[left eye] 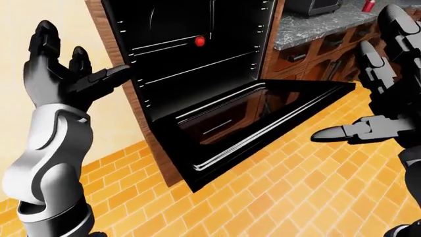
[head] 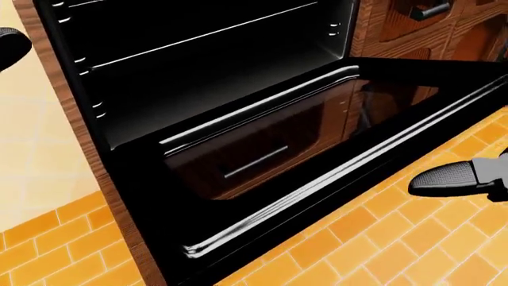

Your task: Close the oven door.

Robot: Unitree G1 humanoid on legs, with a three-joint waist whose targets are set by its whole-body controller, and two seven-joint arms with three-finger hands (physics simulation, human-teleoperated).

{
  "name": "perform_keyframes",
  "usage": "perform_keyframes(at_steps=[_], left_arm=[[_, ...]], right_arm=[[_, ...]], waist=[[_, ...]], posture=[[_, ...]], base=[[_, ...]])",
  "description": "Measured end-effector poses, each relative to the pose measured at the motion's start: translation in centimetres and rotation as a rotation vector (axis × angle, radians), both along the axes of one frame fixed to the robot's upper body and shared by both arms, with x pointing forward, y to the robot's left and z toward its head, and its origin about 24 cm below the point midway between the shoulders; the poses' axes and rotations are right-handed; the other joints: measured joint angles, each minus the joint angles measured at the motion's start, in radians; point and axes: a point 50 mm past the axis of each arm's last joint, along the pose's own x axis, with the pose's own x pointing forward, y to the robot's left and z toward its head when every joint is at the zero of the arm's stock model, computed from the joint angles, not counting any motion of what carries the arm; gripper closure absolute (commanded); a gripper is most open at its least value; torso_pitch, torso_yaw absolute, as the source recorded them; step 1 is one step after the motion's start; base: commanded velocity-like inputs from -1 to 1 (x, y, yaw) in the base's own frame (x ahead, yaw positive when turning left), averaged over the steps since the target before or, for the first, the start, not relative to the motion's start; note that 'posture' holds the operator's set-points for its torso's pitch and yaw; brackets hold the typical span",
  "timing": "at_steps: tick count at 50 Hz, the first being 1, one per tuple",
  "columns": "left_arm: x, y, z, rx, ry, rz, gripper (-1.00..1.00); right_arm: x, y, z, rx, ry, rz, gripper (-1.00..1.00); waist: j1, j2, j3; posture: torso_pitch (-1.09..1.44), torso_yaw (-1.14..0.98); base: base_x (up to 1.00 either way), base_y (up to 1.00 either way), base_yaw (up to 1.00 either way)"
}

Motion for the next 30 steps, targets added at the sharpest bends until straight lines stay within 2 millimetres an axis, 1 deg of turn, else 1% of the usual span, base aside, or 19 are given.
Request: perform_keyframes(at_steps=[4, 6, 7, 8, 10, 11, 13, 15, 17, 18, 19, 20, 21, 22, 23, 24, 26, 28, 30], left_arm=[[-0.1, -0.1, 0.3, 0.004, -0.017, -0.008, -1.00], [-0.1, -0.1, 0.4, 0.005, -0.022, -0.007, -1.00], [-0.1, -0.3, 0.3, 0.001, -0.023, -0.013, -1.00], [0.0, -0.4, 0.1, 0.002, -0.017, -0.022, -1.00], [0.2, -0.8, -0.3, 0.005, 0.007, -0.042, -1.00], [0.3, -0.9, -0.4, 0.006, 0.016, -0.047, -1.00], [0.3, -0.8, -0.2, 0.007, 0.015, -0.046, -1.00], [0.1, -0.6, 0.3, 0.007, -0.006, -0.038, -1.00], [-0.2, -0.5, 0.6, 0.008, -0.028, -0.031, -1.00], [-0.2, -0.5, 0.7, 0.009, -0.035, -0.029, -1.00], [-0.2, -0.5, 0.7, 0.009, -0.038, -0.027, -1.00], [-0.1, -0.2, 0.6, 0.006, -0.034, -0.019, -1.00], [-0.1, 0.0, 0.3, 0.001, -0.022, -0.011, -1.00], [0.0, 0.1, 0.1, -0.003, -0.010, -0.002, -1.00], [0.0, 0.2, -0.1, -0.005, 0.000, 0.004, -1.00], [0.0, 0.2, -0.1, -0.005, 0.003, 0.006, -1.00], [0.0, 0.1, 0.1, -0.001, -0.004, 0.000, -1.00], [-0.1, -0.1, 0.5, 0.001, -0.016, -0.006, -1.00], [-0.3, -0.2, 1.0, 0.005, -0.037, -0.013, -1.00]], right_arm=[[-0.2, 0.0, 0.3, -0.006, -0.027, -0.005, -1.00], [-0.2, 0.1, 0.3, -0.007, -0.029, -0.004, -1.00], [-0.2, -0.1, 0.3, -0.005, -0.026, -0.010, -1.00], [-0.2, -0.2, 0.2, 0.001, -0.018, -0.019, -1.00], [-0.1, -0.5, -0.1, 0.011, 0.001, -0.036, -1.00], [0.0, -0.6, -0.1, 0.013, 0.005, -0.038, -1.00], [0.0, -0.5, 0.1, 0.008, -0.003, -0.035, -1.00], [-0.2, -0.4, 0.3, 0.002, -0.018, -0.031, -1.00], [-0.3, -0.3, 0.3, 0.000, -0.023, -0.029, -1.00], [-0.3, -0.3, 0.3, -0.001, -0.023, -0.028, -1.00], [-0.2, -0.3, 0.3, -0.002, -0.025, -0.025, -1.00], [-0.1, -0.1, 0.2, 0.003, -0.020, -0.014, -1.00], [0.0, 0.1, 0.0, 0.002, -0.009, -0.003, -1.00], [0.1, 0.2, -0.2, 0.000, 0.002, 0.008, -1.00], [0.1, 0.3, -0.2, -0.001, 0.010, 0.014, -1.00], [0.1, 0.3, -0.2, -0.002, 0.012, 0.015, -1.00], [0.0, 0.2, 0.0, -0.002, 0.001, 0.008, -1.00], [-0.1, 0.2, 0.4, -0.007, -0.019, 0.001, -1.00], [-0.3, 0.1, 0.7, -0.018, -0.041, -0.008, -1.00]], waist=[[0.000, -0.051, 0.003], [0.000, -0.089, -0.003], [-0.007, -0.082, -0.005], [-0.013, -0.072, 0.001], [-0.015, -0.070, 0.002], [-0.014, -0.065, 0.001], [-0.009, -0.047, 0.004], [-0.006, -0.025, 0.009], [-0.006, 0.000, 0.011], [-0.007, 0.018, 0.009], [-0.007, 0.041, 0.003], [0.001, 0.032, 0.004], [0.006, 0.029, 0.008], [0.007, 0.031, 0.009], [0.006, 0.029, 0.007], [0.004, 0.022, 0.004], [0.000, 0.000, 0.001], [-0.001, -0.025, 0.004], [0.010, -0.053, 0.013]], posture=[[0.00, 0.00], [0.00, 0.00], [0.00, 0.00], [0.00, 0.00], [0.00, 0.00], [0.00, 0.00], [0.00, 0.00], [0.00, 0.00], [0.00, 0.00], [0.00, 0.00], [0.00, 0.00], [0.00, 0.00], [0.00, 0.00], [0.00, 0.00], [0.00, 0.00], [0.00, 0.00], [0.00, 0.00], [0.00, 0.00], [0.00, 0.00]], base=[[0.00, 0.00, -0.08], [0.00, 0.00, -0.07], [0.00, 0.00, -0.08], [0.00, 0.00, -0.07], [0.00, 0.00, -0.07], [0.00, 0.00, -0.07], [0.00, 0.00, -0.07], [0.00, 0.00, -0.08], [0.00, 0.00, -0.08], [0.00, 0.00, -0.08], [0.00, 0.00, -0.07], [0.00, 0.00, -0.09], [0.00, 0.00, -0.07], [0.00, 0.00, -0.08], [0.00, 0.00, -0.07], [0.00, 0.00, -0.07], [0.00, 0.00, -0.08], [0.00, 0.00, -0.04], [0.00, 0.00, 0.00]])
